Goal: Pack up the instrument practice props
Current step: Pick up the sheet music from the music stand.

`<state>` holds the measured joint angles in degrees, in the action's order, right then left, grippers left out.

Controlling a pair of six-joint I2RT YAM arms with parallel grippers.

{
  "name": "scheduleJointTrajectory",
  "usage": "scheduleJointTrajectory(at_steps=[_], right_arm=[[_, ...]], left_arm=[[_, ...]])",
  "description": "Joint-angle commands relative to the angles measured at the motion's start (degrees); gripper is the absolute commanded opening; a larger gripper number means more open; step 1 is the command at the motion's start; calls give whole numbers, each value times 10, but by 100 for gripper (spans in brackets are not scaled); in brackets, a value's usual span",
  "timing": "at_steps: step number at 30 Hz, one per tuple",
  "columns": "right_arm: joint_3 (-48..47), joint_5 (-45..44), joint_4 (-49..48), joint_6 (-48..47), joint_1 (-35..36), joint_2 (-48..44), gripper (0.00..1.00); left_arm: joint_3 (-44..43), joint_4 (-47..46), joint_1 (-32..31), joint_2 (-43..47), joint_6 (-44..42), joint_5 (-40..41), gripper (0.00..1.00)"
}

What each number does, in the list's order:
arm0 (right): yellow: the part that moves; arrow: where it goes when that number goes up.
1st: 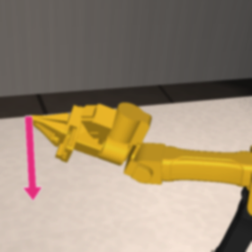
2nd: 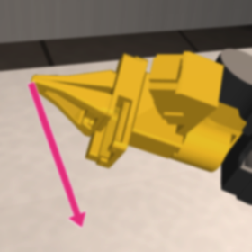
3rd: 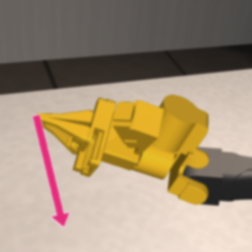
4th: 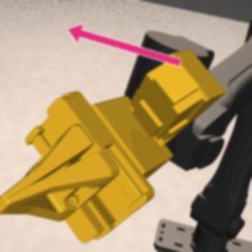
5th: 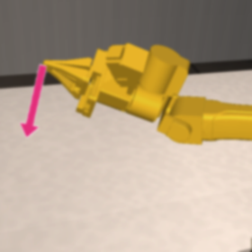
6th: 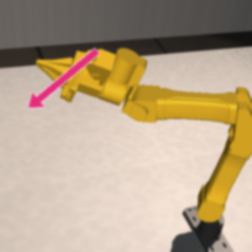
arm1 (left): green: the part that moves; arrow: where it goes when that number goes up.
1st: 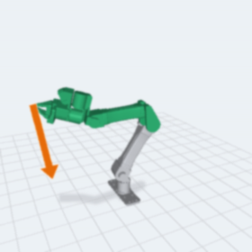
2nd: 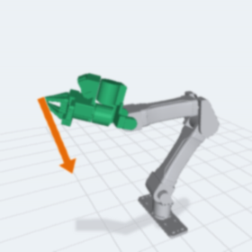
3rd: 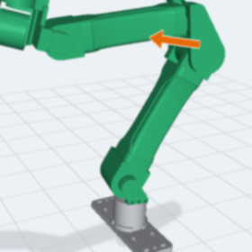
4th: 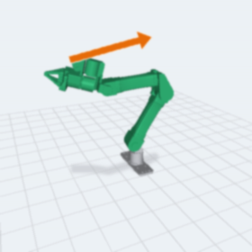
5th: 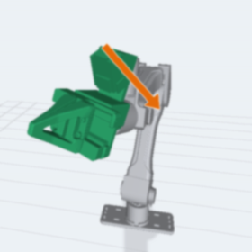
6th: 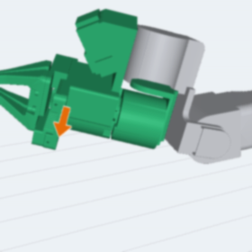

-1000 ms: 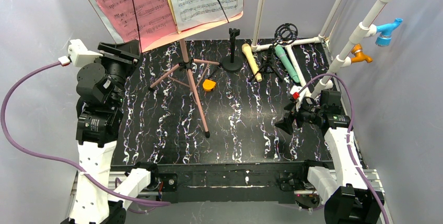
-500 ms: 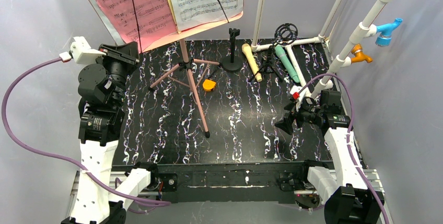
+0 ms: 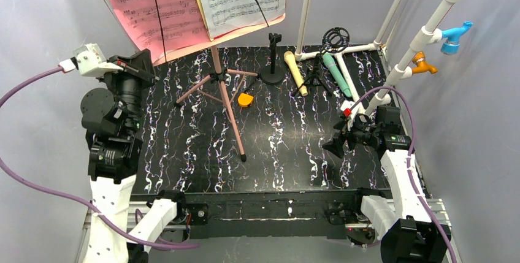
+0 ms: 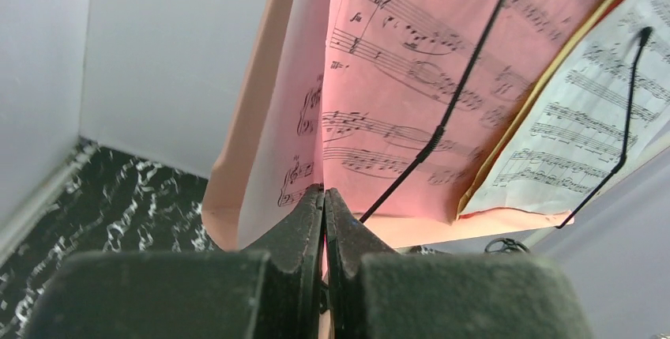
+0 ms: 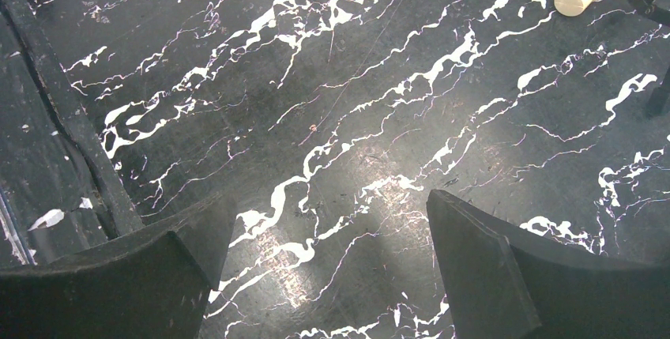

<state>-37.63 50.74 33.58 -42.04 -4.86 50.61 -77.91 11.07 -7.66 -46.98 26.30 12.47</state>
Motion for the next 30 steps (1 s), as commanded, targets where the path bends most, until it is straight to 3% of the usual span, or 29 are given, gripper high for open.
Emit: scheduleJointTrajectory(at_steps=[1,8,21,30], right_arm=[[-2,8,2,-4,-2,-3,100],[-2,8,1,-4,-2,0,100],[-1,10,-1,-4,-2,7,100],[0,14,-1,-4,-2,12,100]], left_arm=[[2,-48,3,28,-88,-2,0],[7,-47,3,60,-145,32,0],[27,-1,3,123,-161,116,0],[43,42,3,166,-159,123,0]])
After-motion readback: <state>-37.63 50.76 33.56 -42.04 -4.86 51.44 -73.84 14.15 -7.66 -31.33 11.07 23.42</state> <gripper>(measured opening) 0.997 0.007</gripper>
